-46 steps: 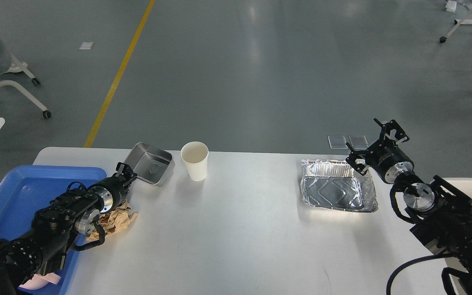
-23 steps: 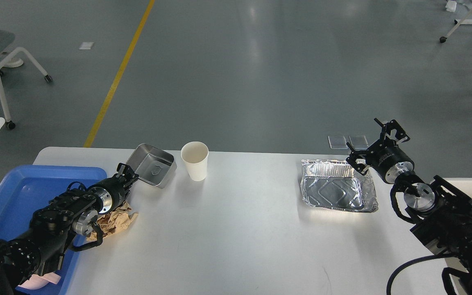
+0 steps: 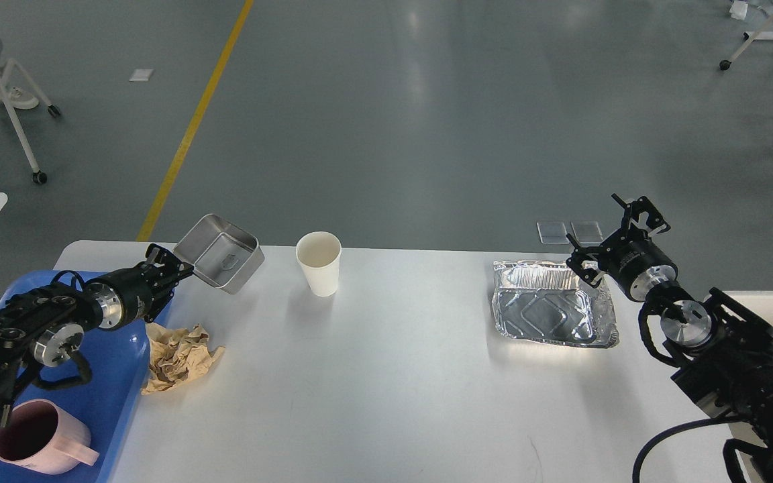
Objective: Tidy desktop
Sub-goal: 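Lift the steel tray with the left gripper and swing it up, then lower the steel tray into the blue bin and release it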
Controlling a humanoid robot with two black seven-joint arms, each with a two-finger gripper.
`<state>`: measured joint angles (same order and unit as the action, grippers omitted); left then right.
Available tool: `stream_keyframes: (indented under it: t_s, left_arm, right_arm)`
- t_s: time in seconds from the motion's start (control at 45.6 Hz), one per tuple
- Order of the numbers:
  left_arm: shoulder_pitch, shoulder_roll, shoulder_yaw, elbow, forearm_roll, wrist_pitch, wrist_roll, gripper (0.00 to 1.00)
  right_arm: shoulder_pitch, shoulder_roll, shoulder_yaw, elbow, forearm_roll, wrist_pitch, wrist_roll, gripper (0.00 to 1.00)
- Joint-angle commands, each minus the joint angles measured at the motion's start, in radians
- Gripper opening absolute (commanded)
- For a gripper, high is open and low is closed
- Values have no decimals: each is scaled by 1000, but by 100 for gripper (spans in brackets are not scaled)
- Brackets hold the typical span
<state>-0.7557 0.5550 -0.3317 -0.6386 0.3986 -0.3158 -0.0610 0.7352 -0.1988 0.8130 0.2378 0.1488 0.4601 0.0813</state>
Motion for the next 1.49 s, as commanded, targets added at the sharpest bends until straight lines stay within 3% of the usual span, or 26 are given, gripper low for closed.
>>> stream_keyframes:
  t_s: [0.0,0.417,0.614,0.833,0.987,1.294,1.469]
  left_arm:
    - [-10,144,-1,-163,11,-2,13,0]
    - [-27,569,-10,-527,25,-80,26,0]
    - [-114,773,-15,-641,25,-172,26,0]
    - [-191,934,-15,-659,25,-307,29,0]
    - [-188,1033,-12,-667,25,-347,30,0]
    - [-175,1062,120,-636,28,-292,29,0]
    - [-174,996,200,-532,25,-272,24,0]
  right_arm:
    - [3,4,0,2,0,0,0,100]
    - [7,10,0,3,0,0,1,100]
    - [7,12,0,6,0,0,1,100]
    - [9,16,2,9,0,0,1,100]
    - [9,18,0,9,0,0,1,100]
    - [7,19,0,9,0,0,1,100]
    - [3,19,0,9,0,2,1,100]
